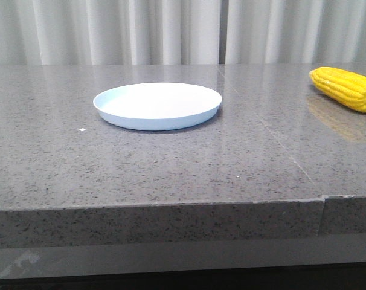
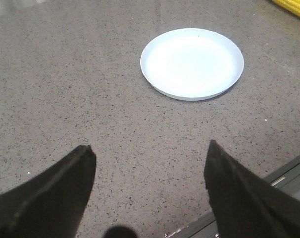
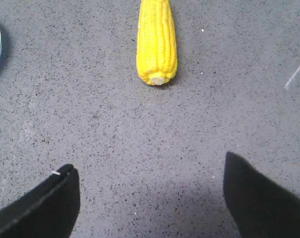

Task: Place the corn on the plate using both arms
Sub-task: 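Release the plate and raise the left gripper away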

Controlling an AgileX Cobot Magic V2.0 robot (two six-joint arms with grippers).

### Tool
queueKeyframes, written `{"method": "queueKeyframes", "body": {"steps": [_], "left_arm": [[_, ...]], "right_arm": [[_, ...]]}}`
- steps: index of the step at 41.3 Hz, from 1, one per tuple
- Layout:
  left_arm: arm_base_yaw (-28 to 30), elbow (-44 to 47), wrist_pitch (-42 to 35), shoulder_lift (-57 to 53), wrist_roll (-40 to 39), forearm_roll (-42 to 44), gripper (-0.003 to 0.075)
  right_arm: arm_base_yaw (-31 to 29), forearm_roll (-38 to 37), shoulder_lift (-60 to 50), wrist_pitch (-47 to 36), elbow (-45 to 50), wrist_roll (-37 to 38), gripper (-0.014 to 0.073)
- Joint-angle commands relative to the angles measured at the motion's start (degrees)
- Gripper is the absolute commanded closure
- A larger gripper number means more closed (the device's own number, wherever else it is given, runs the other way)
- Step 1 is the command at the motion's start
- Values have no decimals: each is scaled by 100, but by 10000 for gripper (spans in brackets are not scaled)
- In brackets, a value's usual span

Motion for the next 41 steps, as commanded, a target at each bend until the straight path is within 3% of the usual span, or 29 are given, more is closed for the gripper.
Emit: {"method": "queueKeyframes", "body": {"steps": [1, 17, 41], "left_arm": [[-40, -31, -410, -193, -63, -46, 258], [-40, -22, -397, -242, -63, -46, 258], [-40, -22, -397, -242, -63, -46, 258]], "right_arm": [[-31, -7, 17, -354, -193, -67, -22], [-31, -91, 267, -597, -289, -200, -22], [-31, -195, 3654, -152, -2783, -200, -56]]}}
